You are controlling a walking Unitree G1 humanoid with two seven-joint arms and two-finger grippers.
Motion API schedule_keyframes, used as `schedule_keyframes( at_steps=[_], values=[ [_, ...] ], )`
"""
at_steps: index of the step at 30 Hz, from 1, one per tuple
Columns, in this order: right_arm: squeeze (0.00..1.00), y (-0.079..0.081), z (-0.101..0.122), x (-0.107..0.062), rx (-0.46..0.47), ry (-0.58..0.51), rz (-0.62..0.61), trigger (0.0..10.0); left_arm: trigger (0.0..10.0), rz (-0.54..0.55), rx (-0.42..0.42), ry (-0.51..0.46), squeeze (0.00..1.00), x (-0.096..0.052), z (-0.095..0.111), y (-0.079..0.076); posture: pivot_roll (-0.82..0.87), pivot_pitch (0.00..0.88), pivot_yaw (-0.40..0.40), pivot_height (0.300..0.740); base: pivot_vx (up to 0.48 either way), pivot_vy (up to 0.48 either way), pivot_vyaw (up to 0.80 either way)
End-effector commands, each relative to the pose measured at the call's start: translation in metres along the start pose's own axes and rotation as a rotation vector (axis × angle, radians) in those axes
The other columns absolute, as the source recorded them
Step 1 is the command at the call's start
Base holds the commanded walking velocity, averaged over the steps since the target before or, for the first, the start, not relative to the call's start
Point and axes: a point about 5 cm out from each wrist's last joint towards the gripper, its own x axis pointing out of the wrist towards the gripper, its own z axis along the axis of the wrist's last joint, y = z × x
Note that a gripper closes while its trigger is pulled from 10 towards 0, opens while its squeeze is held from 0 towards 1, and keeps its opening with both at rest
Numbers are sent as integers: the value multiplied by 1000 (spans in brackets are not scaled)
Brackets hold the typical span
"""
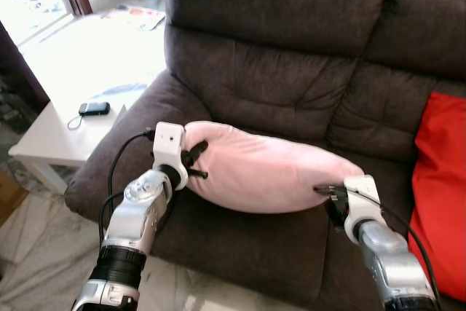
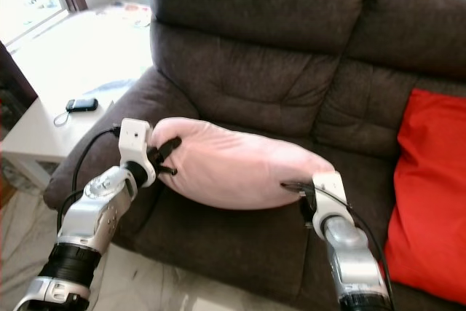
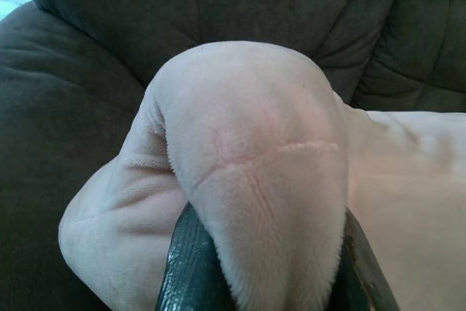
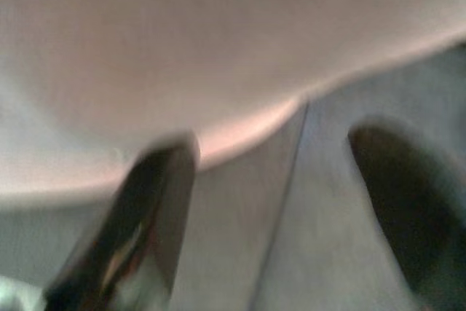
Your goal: Move the pillow to the sofa from floor
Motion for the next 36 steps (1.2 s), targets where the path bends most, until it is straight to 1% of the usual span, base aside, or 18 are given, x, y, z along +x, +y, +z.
schedule_keyframes(
  at_steps=[1,5,6,8,9,11,13,14,15,17,22,25,26,30,31,33,35,36],
  values=[
    [0,5,-6,5,29,41,29,10000,10000,-11,-30,-39,0,2,10,1,42,106,-59,740,0,0,0],
    [0,15,6,19,1,25,37,10000,10000,-57,-119,-28,0,1,11,-3,59,102,-59,740,0,0,0],
    [0,16,9,21,-1,18,37,10000,10000,-69,-138,-26,0,1,12,-4,65,101,-60,740,0,0,0],
    [0,16,10,22,0,14,37,10000,10000,-76,-149,-25,0,1,12,-5,68,101,-60,740,0,0,0],
    [0,19,22,26,-13,-15,42,10000,10000,-108,-199,-30,0,0,16,-7,78,100,-61,740,0,0,0],
    [0,22,37,31,-18,-52,40,10000,10000,-131,-254,-46,0,-1,21,-8,83,101,-62,740,0,0,0],
    [0,22,55,34,-29,-96,23,10000,10000,-136,-286,-66,0,-2,26,-6,97,104,-65,740,0,0,0],
    [0,22,60,35,-33,-112,21,10000,10000,-135,-294,-69,0,-2,28,-6,97,104,-65,740,0,0,0],
    [0,22,60,35,-33,-112,21,10000,10000,-135,-294,-69,0,-2,28,-6,97,104,-65,740,0,0,0],
    [0,27,86,38,-7,-192,29,10000,10000,-144,-314,-73,0,-4,32,-5,110,109,-68,740,0,0,0],
    [0,35,116,37,11,-285,44,10000,10000,-157,-345,-92,0,-8,40,-6,122,114,-71,740,0,0,0],
    [0,48,136,35,14,-366,97,10000,10000,-161,-334,-87,0,-10,41,-6,129,118,-75,740,0,0,0],
    [0,58,147,33,13,-408,137,10000,10000,-162,-325,-80,0,-11,40,-6,129,121,-77,740,0,0,0],
    [0,73,160,28,14,-479,214,10000,10000,-154,-326,-68,0,-14,38,-6,142,127,-83,740,0,0,0],
    [0,73,160,28,14,-479,214,10000,10000,-154,-326,-68,0,-14,38,-6,142,127,-83,740,0,0,0],
    [0,84,168,24,2,-537,278,10000,10000,-150,-331,-57,0,-18,35,-4,148,131,-87,740,0,0,0],
    [0,85,169,23,-6,-545,287,10000,10000,-148,-333,-54,0,-19,34,-3,148,132,-89,740,0,0,0],
    [0,85,168,25,-23,-533,283,10000,10000,-61,-346,-59,0,-21,31,8,143,135,-93,740,0,0,0]
  ],
)
